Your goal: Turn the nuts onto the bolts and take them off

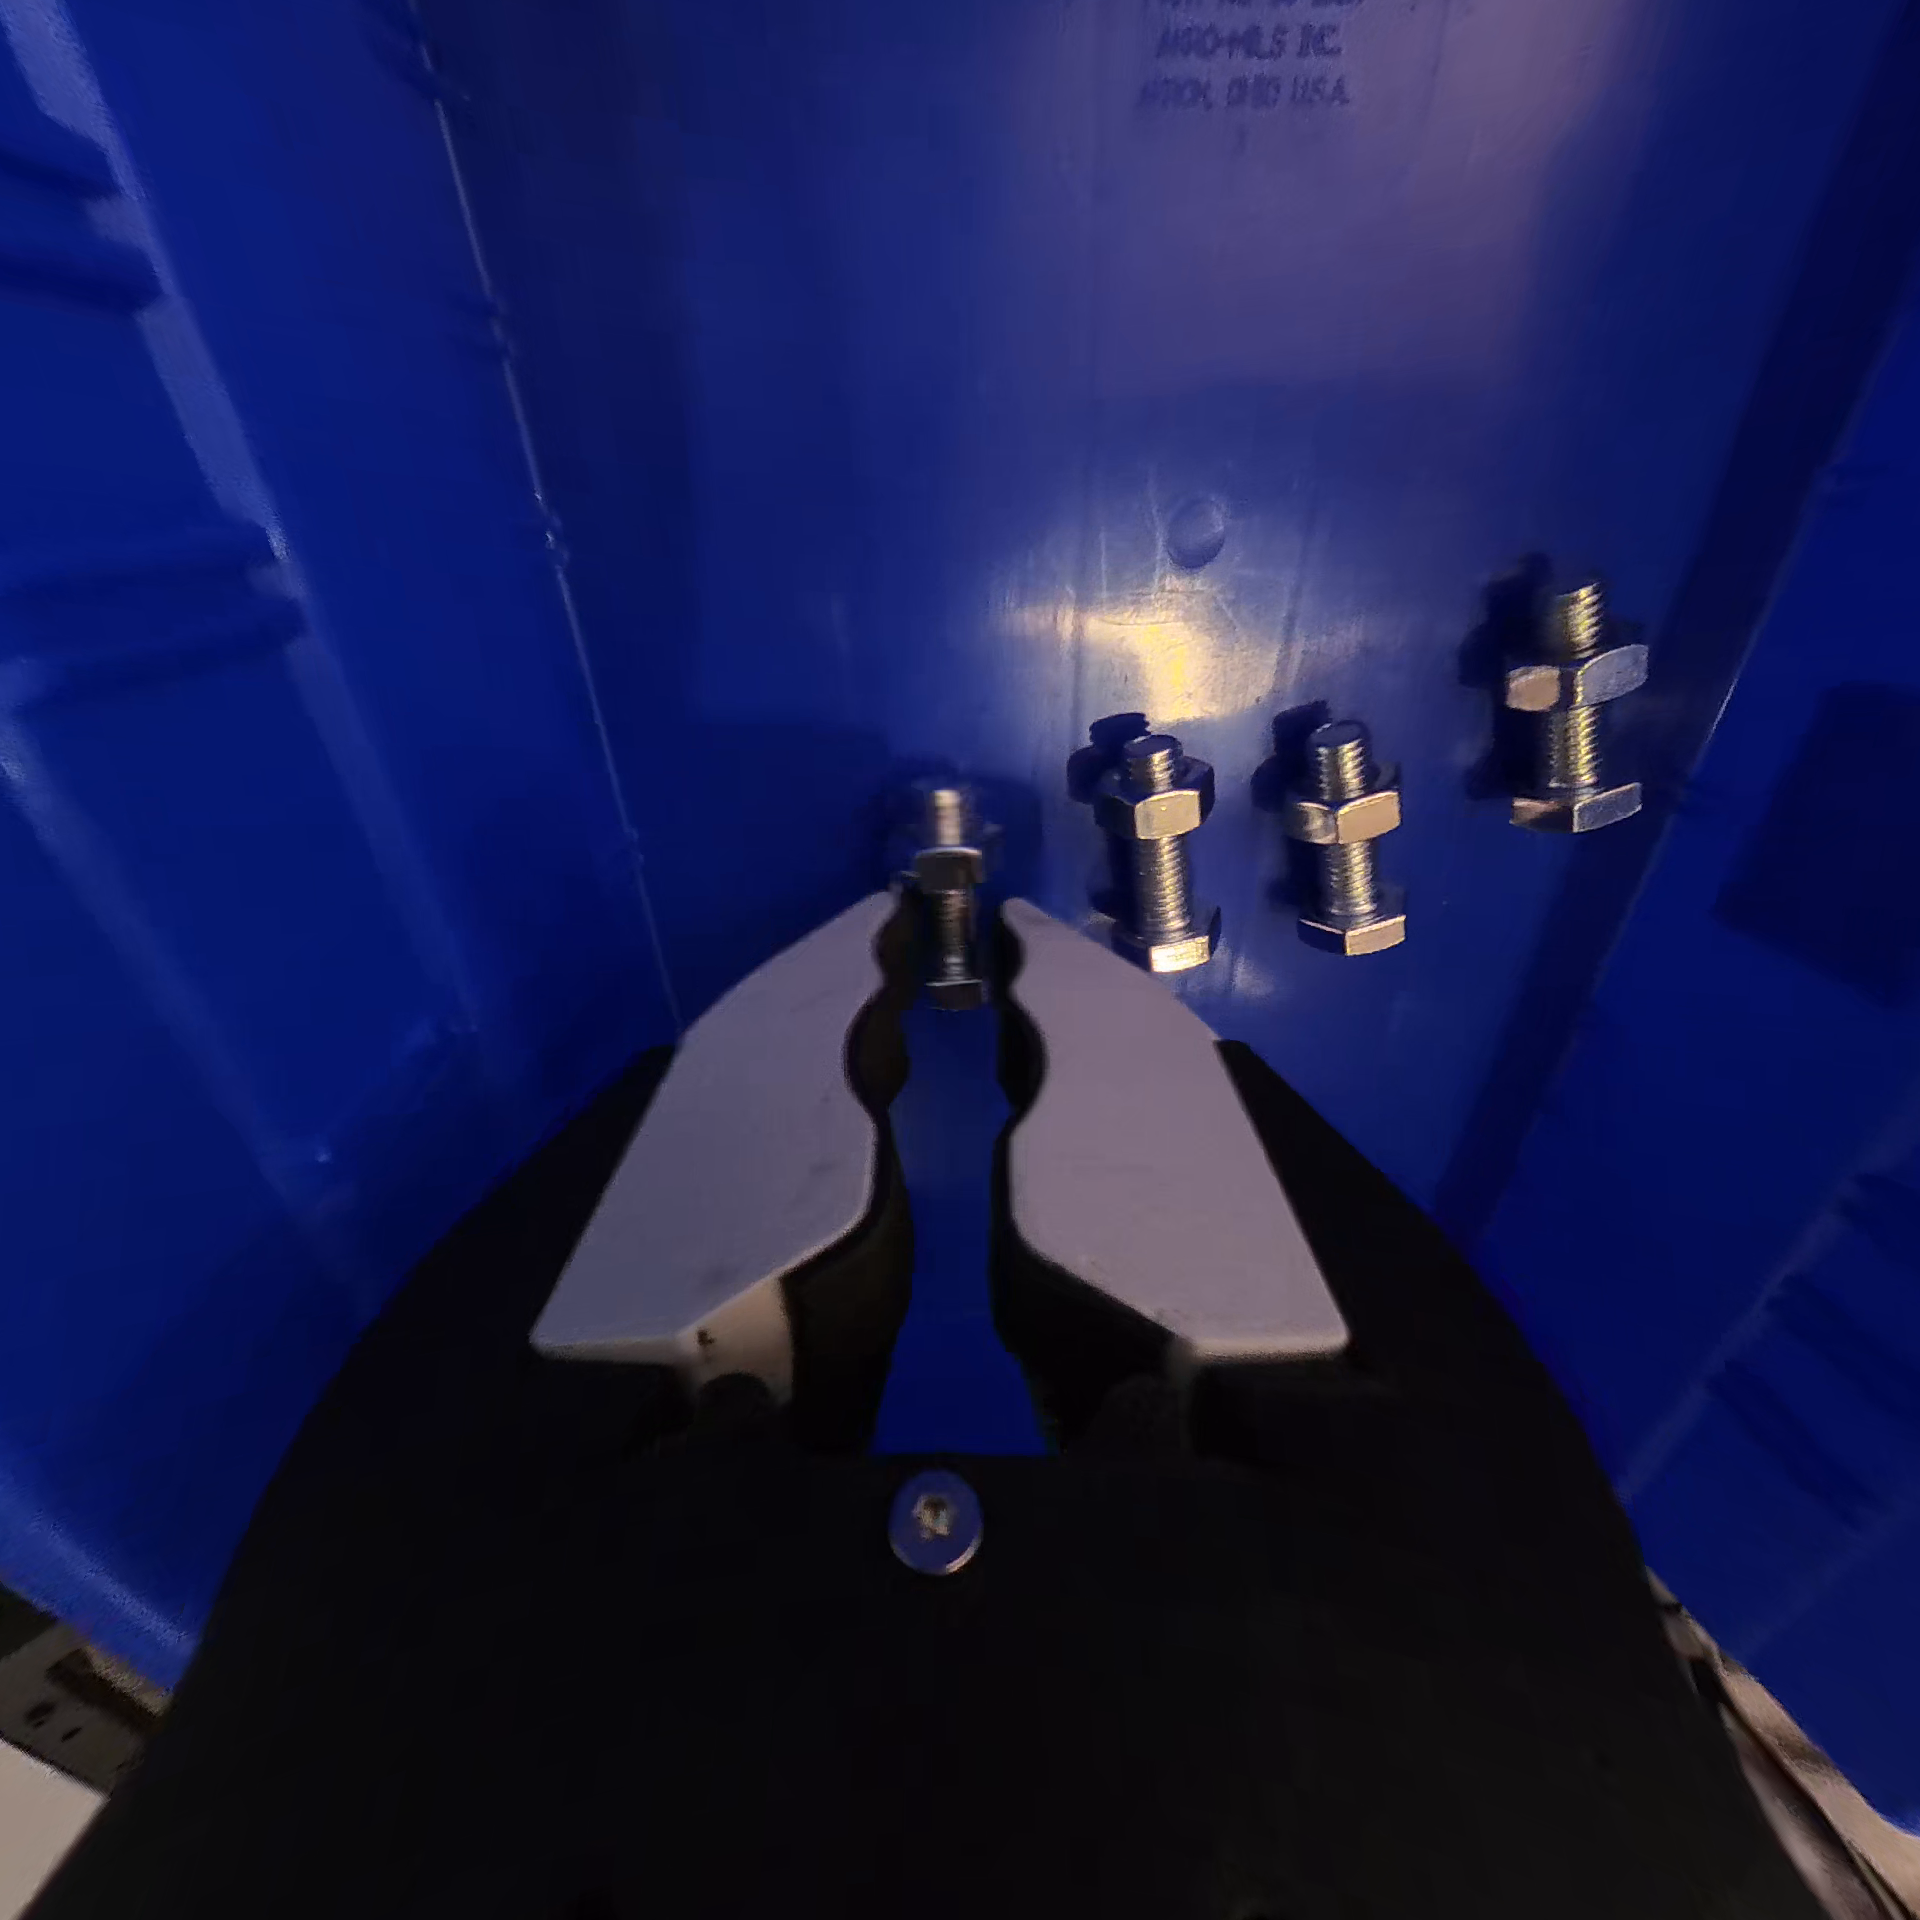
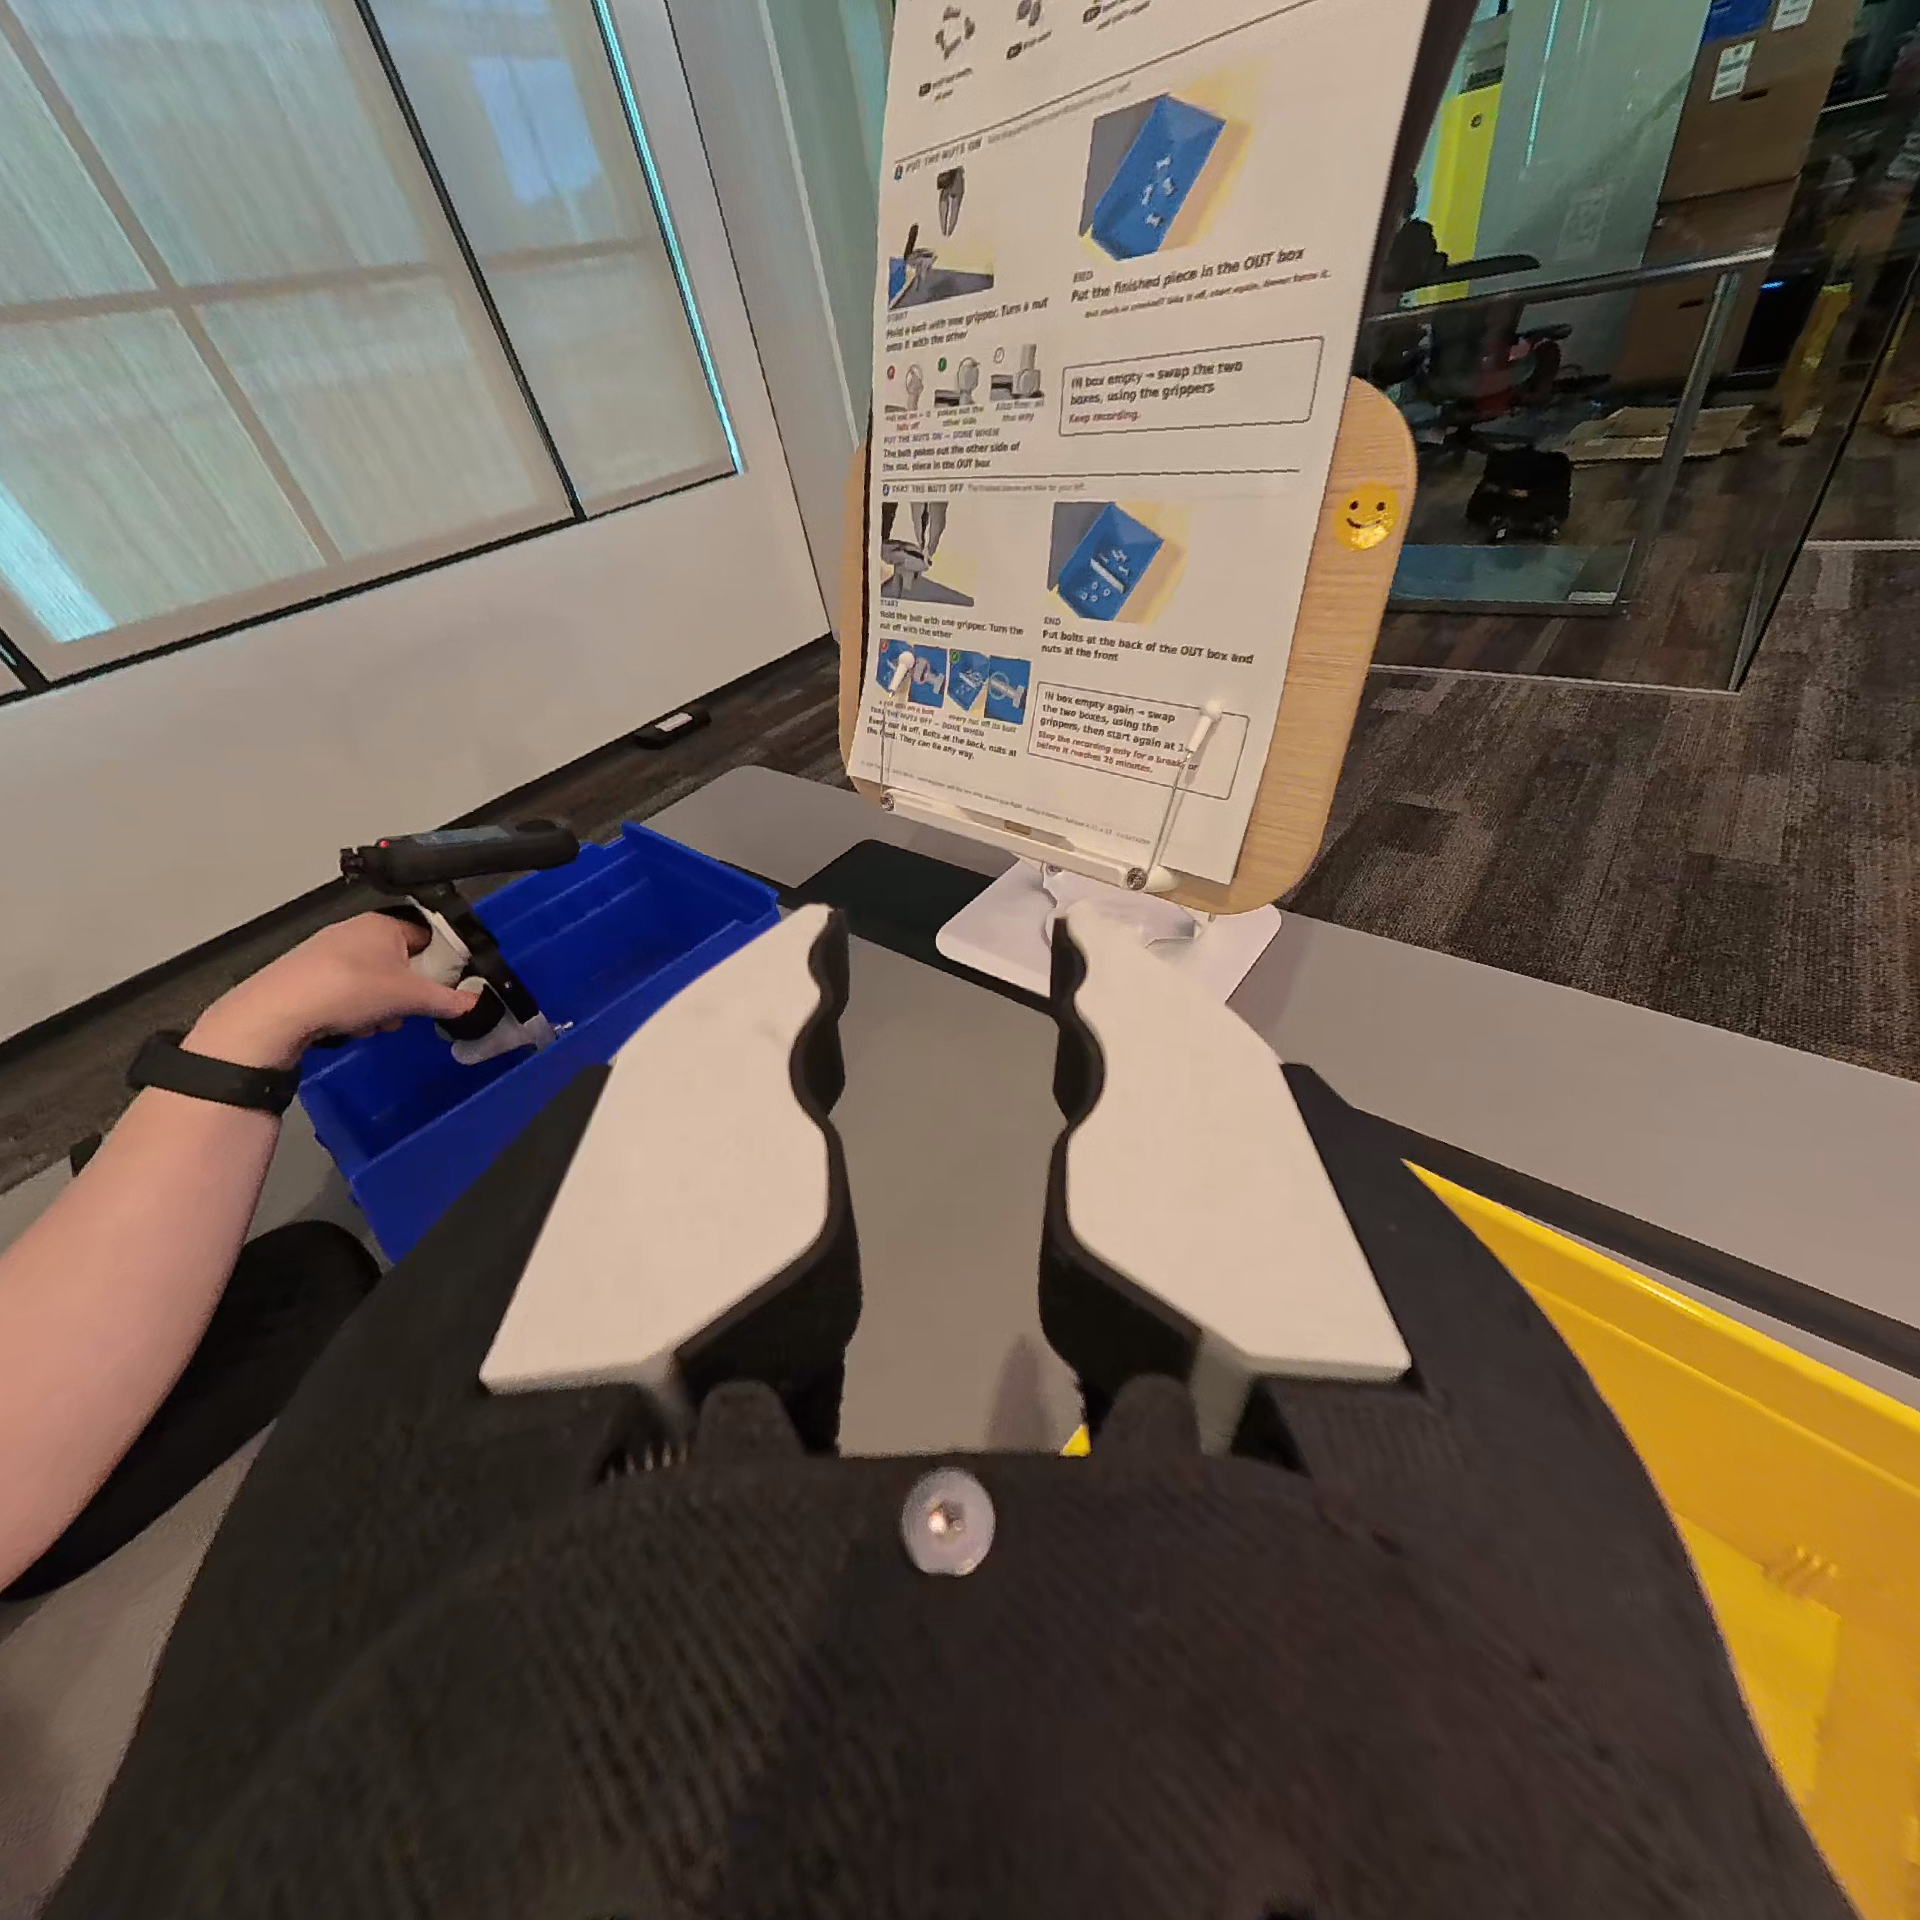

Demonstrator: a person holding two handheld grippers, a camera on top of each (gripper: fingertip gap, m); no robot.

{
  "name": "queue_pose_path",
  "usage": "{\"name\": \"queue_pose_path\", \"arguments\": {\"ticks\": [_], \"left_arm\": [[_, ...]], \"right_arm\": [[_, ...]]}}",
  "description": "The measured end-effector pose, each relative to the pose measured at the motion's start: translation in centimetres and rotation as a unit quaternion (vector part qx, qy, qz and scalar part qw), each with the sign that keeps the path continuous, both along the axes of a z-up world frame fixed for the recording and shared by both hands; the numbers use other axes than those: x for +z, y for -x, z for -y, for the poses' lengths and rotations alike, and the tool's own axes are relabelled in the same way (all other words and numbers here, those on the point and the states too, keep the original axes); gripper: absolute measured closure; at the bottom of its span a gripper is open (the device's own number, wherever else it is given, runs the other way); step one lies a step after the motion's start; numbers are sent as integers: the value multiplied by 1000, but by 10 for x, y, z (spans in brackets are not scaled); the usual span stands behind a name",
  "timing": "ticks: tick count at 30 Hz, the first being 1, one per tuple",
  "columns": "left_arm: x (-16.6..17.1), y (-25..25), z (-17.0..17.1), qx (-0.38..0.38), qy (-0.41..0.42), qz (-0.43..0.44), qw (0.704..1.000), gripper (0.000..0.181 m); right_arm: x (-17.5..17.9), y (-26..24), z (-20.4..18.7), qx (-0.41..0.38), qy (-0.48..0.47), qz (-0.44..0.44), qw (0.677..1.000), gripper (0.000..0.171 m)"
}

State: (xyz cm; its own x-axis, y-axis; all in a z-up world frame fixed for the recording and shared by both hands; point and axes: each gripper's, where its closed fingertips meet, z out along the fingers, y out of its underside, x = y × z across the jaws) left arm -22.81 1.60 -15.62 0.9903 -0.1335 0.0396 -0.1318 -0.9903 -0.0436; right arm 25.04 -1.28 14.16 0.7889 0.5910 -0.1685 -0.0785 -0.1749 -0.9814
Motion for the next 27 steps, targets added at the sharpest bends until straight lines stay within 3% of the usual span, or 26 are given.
{"name": "queue_pose_path", "arguments": {"ticks": [6, 9, 12, 14, 17, 20, 22, 24, 27], "left_arm": [[19, -2, 5, -25, -16, 8, 1000, 171], [57, -7, 7, -32, -74, 22, 997, 171], [117, -37, 9, -78, -184, 91, 976, 171], [163, -78, 18, -151, -265, 172, 937, 172], [228, -150, 47, -283, -358, 293, 840, 172], [261, -209, 80, -386, -392, 347, 759, 172], [270, -243, 99, -437, -400, 368, 716, 172], [272, -267, 115, -475, -393, 384, 687, 172], [270, -281, 121, -487, -388, 383, 683, 172]], "right_arm": [[0, 17, 1, 12, -14, 22, 1000, 133], [-1, 38, 2, 32, -25, 36, 999, 133], [-7, 73, 6, 73, -45, 64, 994, 133], [-10, 107, 17, 128, -71, 77, 986, 133], [-20, 164, 50, 257, -100, 71, 959, 132], [-27, 202, 77, 342, -94, 40, 934, 132], [-22, 211, 82, 349, -100, 8, 932, 132], [-12, 207, 77, 327, -115, -28, 937, 132], [4, 193, 78, 331, -124, -90, 931, 138]]}}
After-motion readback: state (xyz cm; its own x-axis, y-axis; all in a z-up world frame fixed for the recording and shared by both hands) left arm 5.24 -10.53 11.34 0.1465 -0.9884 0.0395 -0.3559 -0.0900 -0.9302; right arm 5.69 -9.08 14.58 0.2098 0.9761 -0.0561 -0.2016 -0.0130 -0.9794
